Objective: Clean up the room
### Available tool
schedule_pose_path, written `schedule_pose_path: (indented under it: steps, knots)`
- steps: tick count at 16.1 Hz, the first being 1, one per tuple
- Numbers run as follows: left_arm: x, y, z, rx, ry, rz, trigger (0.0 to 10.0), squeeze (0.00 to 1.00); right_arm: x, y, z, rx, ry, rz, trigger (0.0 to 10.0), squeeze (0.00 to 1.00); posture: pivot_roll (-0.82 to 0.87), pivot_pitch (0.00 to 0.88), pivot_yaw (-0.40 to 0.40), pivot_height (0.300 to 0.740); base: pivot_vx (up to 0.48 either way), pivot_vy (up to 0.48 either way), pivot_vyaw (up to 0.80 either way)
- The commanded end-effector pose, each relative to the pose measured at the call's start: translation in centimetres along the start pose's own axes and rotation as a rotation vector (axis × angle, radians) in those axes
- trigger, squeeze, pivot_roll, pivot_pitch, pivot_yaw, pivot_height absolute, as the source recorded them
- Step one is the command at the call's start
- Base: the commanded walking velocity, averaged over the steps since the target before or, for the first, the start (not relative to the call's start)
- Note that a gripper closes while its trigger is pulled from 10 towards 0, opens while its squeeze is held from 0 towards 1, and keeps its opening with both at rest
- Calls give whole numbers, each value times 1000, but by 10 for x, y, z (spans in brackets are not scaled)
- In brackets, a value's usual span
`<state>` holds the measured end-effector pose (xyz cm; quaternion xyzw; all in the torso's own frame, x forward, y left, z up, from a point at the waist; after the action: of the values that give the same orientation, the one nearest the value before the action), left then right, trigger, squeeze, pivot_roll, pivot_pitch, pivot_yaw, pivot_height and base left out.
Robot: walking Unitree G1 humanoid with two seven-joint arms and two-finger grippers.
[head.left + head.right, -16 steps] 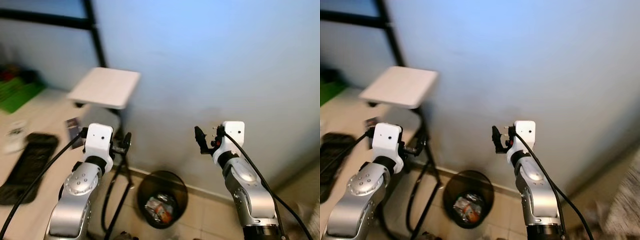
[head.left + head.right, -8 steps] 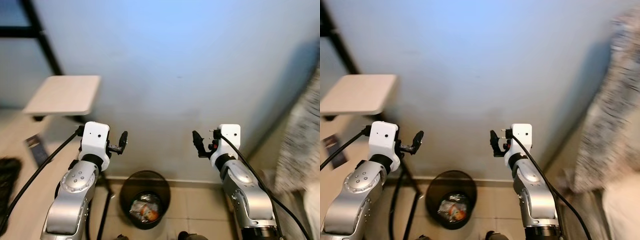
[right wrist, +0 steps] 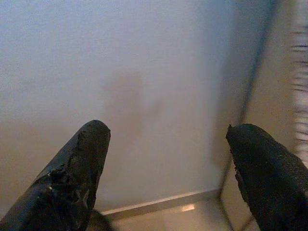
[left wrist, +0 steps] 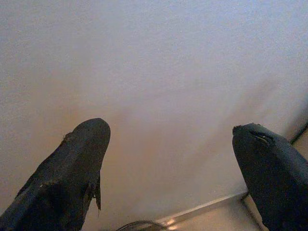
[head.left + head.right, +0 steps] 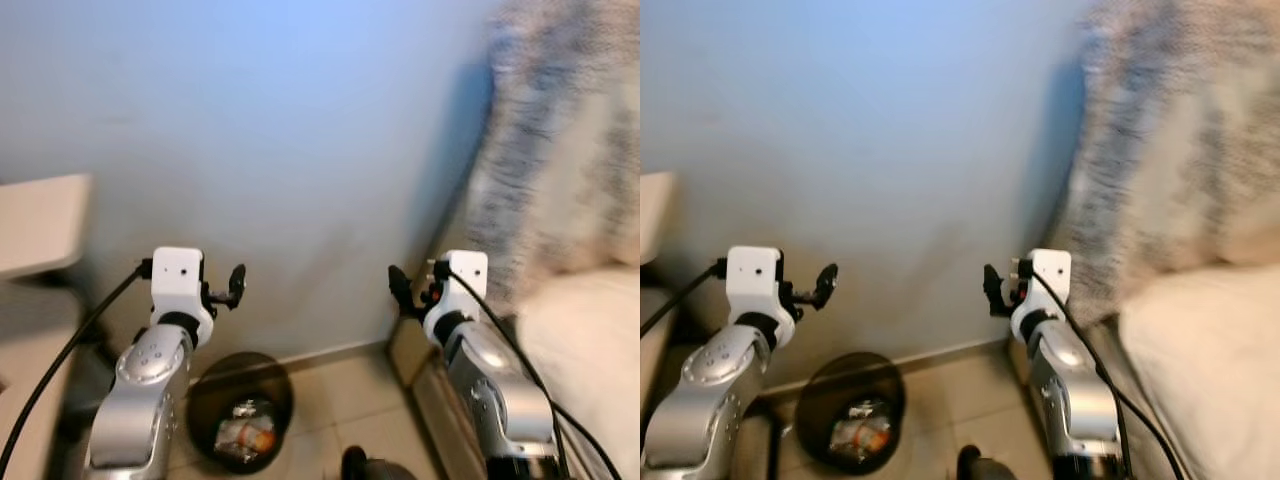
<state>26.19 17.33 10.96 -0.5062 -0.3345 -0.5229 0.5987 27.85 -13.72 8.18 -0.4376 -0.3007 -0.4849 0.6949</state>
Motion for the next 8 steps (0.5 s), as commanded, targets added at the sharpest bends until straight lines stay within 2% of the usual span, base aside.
schedule_pose_path:
  steps: [1, 5, 8]
  knots:
    - [6, 0, -4, -21, -14, -19, 10000, 0, 9, -1, -1, -5, 0, -26, 10000, 0, 95, 0, -11, 740, 0, 0, -800]
    - [8, 0, -7, -38, -40, -26, 10000, 0, 12, -2, -3, -15, -15, -29, 10000, 0, 87, 0, -9, 740, 0, 0, -800]
    - [8, 2, -5, -26, -22, -20, 10000, 0, 12, -2, -4, -17, -10, -29, 10000, 0, 91, 0, -9, 740, 0, 0, -800]
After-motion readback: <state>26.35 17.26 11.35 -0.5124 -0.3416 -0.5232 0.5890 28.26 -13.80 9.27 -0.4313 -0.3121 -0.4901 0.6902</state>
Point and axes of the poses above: a point about 5 cm out from each wrist's last joint towards the gripper, its own y axis pointing out of the wrist towards the gripper, its own x axis along the axis of the wrist's last joint, z = x × y, the point moved 1 cm from there along y, pointing out of the wrist towards the gripper, and after that the axes turned 15 degrees about y, right-handed, at the moved point
